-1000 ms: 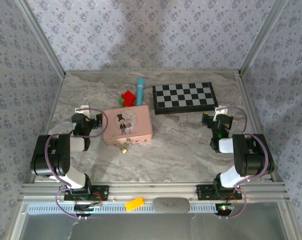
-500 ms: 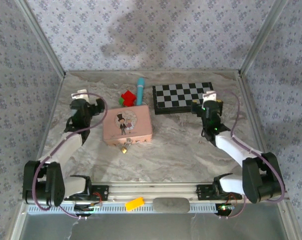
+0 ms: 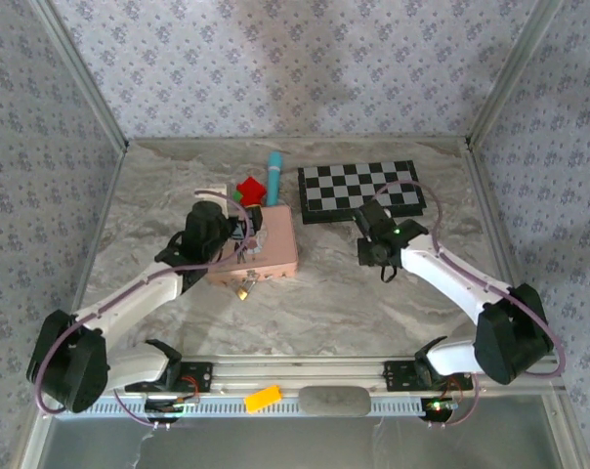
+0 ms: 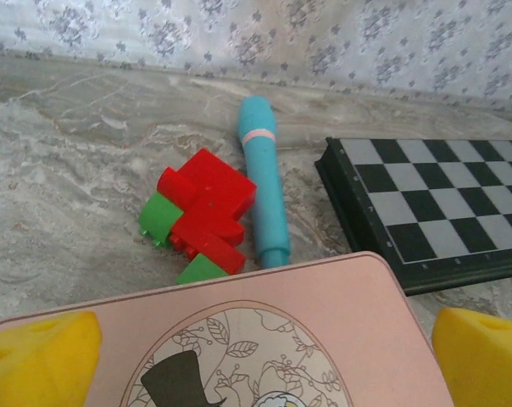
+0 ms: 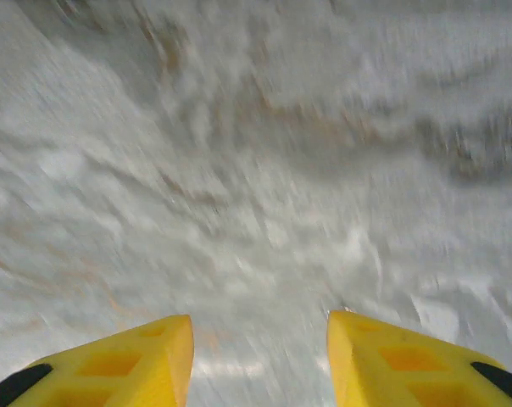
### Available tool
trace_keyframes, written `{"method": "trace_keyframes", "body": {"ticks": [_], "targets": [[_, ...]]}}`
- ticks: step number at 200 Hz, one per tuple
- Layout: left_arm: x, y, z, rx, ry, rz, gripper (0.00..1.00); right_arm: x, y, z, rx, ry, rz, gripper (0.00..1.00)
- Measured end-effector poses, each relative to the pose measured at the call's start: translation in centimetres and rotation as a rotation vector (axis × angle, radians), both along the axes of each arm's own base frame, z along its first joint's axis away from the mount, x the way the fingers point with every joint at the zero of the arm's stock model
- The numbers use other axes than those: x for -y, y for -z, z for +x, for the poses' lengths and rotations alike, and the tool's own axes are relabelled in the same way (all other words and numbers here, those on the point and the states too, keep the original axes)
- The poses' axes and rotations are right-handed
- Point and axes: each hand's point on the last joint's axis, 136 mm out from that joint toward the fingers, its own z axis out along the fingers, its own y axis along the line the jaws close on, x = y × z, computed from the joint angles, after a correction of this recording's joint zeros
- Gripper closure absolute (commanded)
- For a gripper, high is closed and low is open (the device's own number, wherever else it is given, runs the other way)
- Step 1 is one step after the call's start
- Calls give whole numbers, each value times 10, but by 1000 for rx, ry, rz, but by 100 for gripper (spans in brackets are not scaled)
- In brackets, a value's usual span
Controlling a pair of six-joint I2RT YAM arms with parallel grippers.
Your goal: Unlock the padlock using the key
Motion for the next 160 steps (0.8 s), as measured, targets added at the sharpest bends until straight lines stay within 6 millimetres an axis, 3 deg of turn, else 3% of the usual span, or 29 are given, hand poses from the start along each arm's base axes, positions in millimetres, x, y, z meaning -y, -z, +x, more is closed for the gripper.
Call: {"method": "trace_keyframes", "body": {"ticks": [34,63,105,128,160], "targets": [[4,0,8,-11,-11,-11,0,39,26,-41,-161,113,-49,60],[6,2,10,-22,-13,-22,0,58,45,-56,-244,197,-25,61],[7,2,9,-30,-11,-43,0,53,59,-40,-239,220,25,61],[7,2,9,-32,-14,-51,0,48,70,-30,-243,216,32,68],[7,0,9,-29,-17,-58,0,45,78,-18,-239,216,28,68]]}}
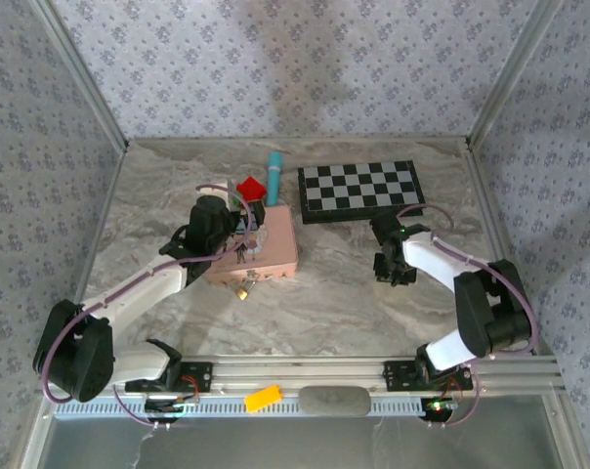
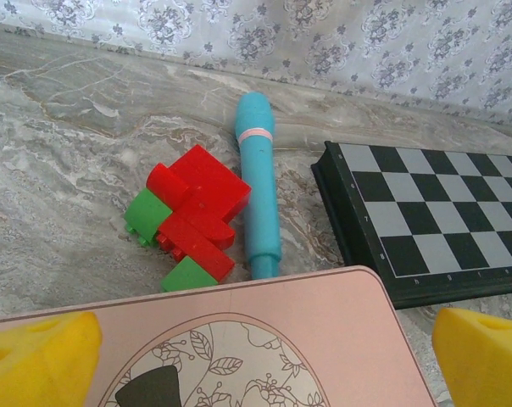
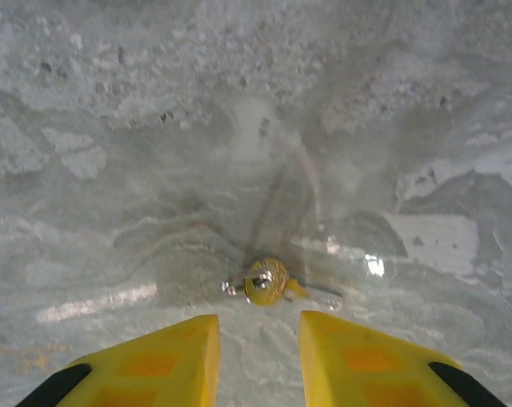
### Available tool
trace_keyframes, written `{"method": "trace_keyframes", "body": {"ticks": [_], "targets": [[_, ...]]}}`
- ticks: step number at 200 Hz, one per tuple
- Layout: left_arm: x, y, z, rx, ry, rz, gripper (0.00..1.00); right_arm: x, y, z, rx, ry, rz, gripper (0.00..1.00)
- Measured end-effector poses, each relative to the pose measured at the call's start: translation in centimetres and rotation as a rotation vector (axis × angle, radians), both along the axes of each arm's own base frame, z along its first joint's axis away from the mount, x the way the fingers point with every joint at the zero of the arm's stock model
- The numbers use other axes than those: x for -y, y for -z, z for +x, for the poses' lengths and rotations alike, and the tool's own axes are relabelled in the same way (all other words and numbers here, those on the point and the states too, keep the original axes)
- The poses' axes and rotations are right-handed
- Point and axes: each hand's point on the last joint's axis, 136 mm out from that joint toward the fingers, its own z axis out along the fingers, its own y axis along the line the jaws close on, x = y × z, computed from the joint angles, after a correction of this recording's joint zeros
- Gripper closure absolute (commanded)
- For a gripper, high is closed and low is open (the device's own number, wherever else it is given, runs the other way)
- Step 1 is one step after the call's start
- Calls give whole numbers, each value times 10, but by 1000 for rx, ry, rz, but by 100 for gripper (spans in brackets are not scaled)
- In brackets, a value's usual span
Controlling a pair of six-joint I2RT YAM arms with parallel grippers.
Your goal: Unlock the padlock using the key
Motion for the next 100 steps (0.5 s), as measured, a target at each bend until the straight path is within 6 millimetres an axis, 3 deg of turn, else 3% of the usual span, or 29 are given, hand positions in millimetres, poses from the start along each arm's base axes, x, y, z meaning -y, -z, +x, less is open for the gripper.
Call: {"method": "trace_keyframes", "body": {"ticks": [51,100], "targets": [[0,0,0,-1,-1,-3,0,-1,4,15,30,-4,-16,72],[-1,1,-2,-3,-6,-13,0,-6,9,12,13,-30,-34,72]]}}
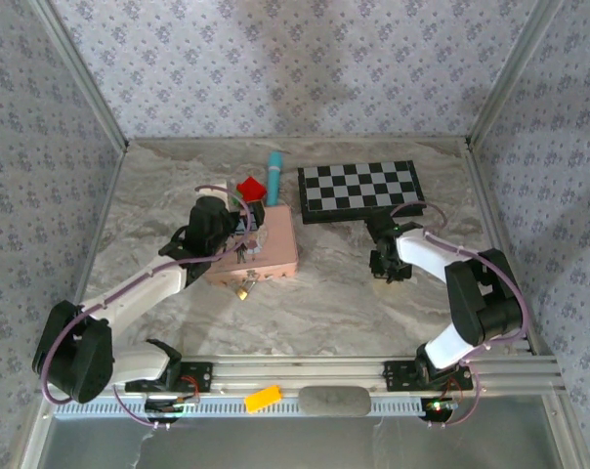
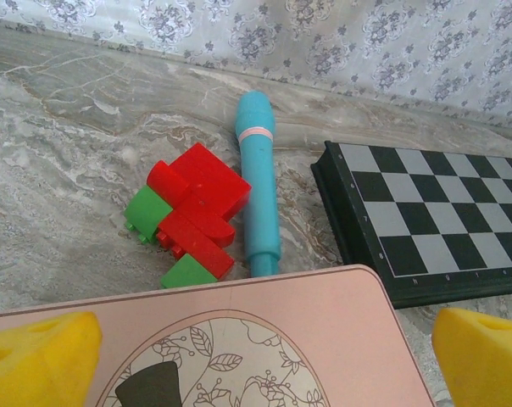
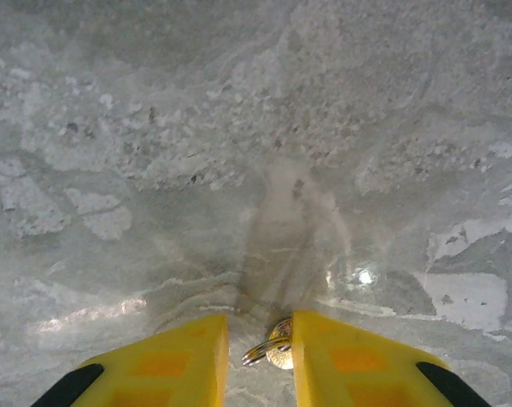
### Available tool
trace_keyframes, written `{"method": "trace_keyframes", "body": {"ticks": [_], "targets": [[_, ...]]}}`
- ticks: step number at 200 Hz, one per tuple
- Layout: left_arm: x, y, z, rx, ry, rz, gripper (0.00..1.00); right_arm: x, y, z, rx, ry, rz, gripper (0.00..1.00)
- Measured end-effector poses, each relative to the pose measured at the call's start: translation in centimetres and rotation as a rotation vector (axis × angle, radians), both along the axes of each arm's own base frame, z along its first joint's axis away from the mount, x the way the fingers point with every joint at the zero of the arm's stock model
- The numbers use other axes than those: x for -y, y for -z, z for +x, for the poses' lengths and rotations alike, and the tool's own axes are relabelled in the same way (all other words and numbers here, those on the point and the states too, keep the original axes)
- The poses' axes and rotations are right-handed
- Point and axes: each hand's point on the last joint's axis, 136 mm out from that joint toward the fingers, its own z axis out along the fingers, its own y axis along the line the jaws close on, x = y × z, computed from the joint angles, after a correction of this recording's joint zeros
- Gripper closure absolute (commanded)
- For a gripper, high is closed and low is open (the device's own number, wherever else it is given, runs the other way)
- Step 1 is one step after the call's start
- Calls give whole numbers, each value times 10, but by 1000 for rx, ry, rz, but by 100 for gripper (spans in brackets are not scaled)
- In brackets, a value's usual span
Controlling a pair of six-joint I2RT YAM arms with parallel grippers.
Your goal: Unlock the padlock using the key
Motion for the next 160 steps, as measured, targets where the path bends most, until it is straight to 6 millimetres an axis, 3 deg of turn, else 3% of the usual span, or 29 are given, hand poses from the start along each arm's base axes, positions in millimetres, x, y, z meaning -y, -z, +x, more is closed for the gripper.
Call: {"method": "trace_keyframes", "body": {"ticks": [25,75,95,122,160], "targets": [[0,-1,0,2,-3,-9,0,-1,-1,-4,-2,-13,-12,76],[2,-1,-1,-1,7,-21,0,2,-2,-9,-4,4,-19,98],[7,-3,-3,-1,28,-30,1,-2,-7,-8,11,4,10,100],[24,-8,-9,12,85,-65,0,-17,-30,1,85,-7,119,100],[51,-10,-16,-28,126,-201,0,-64,-91,33,292,-113,389,100]]}}
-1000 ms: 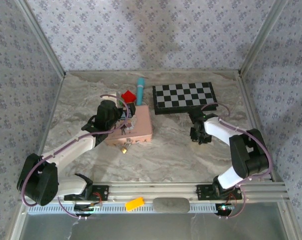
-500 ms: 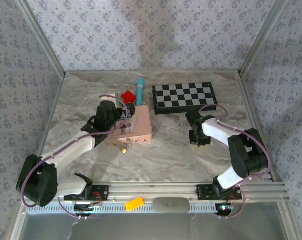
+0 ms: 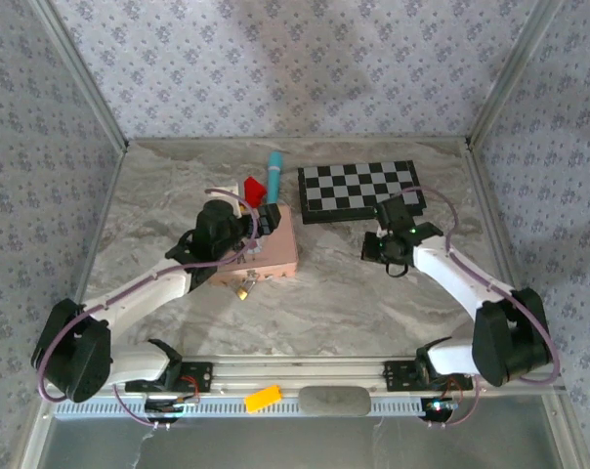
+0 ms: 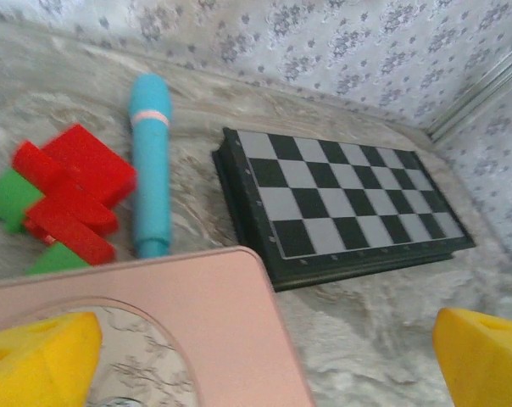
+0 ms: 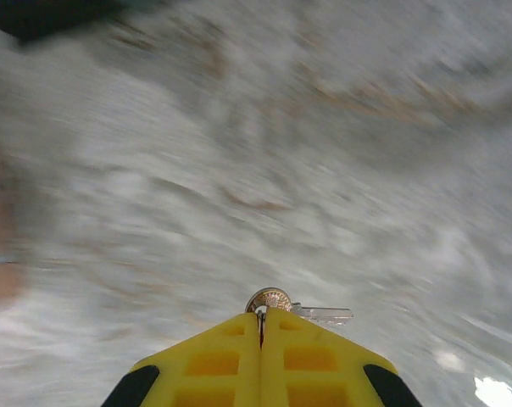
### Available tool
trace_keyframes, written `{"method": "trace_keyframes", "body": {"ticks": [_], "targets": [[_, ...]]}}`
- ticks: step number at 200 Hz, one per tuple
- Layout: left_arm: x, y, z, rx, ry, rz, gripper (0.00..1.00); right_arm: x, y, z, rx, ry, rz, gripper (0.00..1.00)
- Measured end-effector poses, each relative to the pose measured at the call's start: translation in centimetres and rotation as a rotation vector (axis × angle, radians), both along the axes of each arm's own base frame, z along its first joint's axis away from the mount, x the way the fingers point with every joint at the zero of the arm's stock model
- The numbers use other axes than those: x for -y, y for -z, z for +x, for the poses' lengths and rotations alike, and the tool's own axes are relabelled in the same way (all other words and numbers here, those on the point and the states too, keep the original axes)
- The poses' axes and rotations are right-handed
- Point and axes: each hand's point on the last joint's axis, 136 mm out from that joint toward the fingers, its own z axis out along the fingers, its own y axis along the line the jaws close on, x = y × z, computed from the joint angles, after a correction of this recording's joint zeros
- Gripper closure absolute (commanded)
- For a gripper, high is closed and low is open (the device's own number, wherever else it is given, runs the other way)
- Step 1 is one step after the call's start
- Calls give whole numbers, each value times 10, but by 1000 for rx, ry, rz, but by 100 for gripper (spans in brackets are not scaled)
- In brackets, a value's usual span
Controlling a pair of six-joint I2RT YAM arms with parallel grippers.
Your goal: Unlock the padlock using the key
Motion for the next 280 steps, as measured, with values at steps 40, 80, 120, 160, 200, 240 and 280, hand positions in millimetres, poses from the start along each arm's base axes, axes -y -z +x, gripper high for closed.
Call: {"method": "trace_keyframes", "body": {"ticks": [40,80,120,160,200,240,280], "targets": [[24,7,15,-205,-72,-285,0,-58,-58,21,183,-182,298,100],[57,11,25,-388,-67,-522,4,-101,-113,34,354,-361,549,100],[93,18,21,-516,-39,-687,8,-123,-136,48,451,-408,744,100],[116,10,26,-562,-40,-889,8,-135,-123,62,420,-373,872,100],[123,-1,36,-573,-39,-1045,11,-142,-135,60,450,-389,922,100],[122,-17,39,-549,-26,-1123,21,-140,-130,58,435,-373,951,100],[122,-25,40,-527,-16,-1153,28,-140,-117,57,391,-351,977,100]]}}
